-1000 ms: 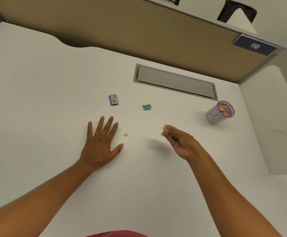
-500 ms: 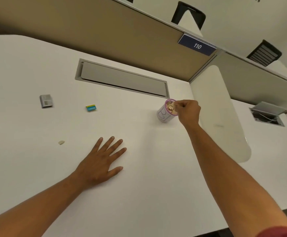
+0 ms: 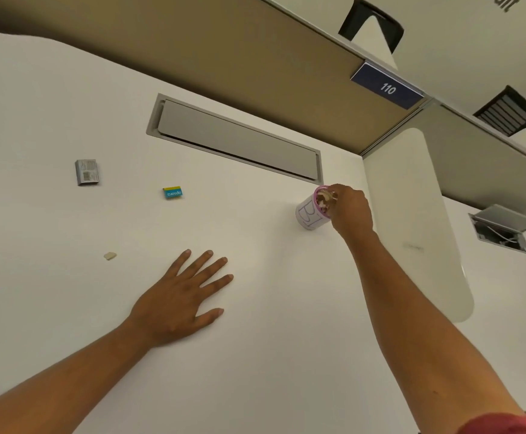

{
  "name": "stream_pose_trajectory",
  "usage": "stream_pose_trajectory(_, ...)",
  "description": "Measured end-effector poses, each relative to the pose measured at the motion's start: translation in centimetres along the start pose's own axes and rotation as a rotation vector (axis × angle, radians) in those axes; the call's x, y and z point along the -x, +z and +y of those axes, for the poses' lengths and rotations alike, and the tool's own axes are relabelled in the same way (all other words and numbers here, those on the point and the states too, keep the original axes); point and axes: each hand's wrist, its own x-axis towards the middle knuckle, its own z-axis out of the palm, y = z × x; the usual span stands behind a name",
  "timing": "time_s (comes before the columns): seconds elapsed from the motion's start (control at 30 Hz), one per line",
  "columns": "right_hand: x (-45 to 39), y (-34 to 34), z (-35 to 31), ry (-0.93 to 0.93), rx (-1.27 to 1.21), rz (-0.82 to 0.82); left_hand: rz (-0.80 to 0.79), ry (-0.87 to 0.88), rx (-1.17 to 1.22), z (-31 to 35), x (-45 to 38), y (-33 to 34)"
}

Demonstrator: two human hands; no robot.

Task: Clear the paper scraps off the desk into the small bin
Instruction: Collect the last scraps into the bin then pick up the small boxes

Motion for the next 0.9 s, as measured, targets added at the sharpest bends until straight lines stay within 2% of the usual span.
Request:
stream_pose_trajectory(0.13, -0.5, 0.7, -0.3, 0.056, -0.028, -0.017, 0.000, 0.001, 0.005, 0.1, 0.0, -0.3)
stream_pose_trajectory(0.27, -0.6, 1.5, -0.3, -0.070, 0.058, -0.102, -0.002, -0.004, 0.012, 0.1, 0.0, -0.5)
stream_pose_trajectory(0.4, -1.7, 1.1, -0.2, -0.119, 0.118, -0.249, -0.001, -0.002, 0.019, 0.1, -0.1, -0.4)
stream_pose_trajectory(0.47, -2.1, 0.5, -0.1, -0.131, 0.099, -0.266, -0.011, 0.001, 0.022, 0.2, -0.1, -0.6)
stream_pose_trajectory(0.53, -2.0, -0.3, -0.2, -0.080, 0.012, -0.197, -0.015, 0.003, 0.036, 0.3, -0.1, -0.9)
stream_pose_trajectory(0.67, -0.4, -2.6, -1.6, 0.150, -0.254, 0.132, -0.035, -0.002, 0.076, 0.5, 0.0, -1.7)
stream_pose_trajectory(0.73, 1.2, -3.3, -4.4, 0.142, -0.331, 0.243, -0.057, -0.005, 0.090, 0.4, 0.0, -1.8)
stream_pose_trajectory(0.77, 2.4, -3.2, -6.5, 0.090, -0.403, 0.239, -0.058, -0.001, 0.096, 0.3, 0.1, -1.8)
stream_pose_trajectory(0.83, 5.7, -1.7, -12.0, -0.104, -0.542, 0.107, -0.088, 0.001, 0.089, 0.2, 0.0, -1.7)
stream_pose_trajectory(0.9, 9.3, 0.6, -17.9, -0.276, -0.672, -0.112, -0.115, 0.003, 0.080, 0.3, -0.1, -2.0)
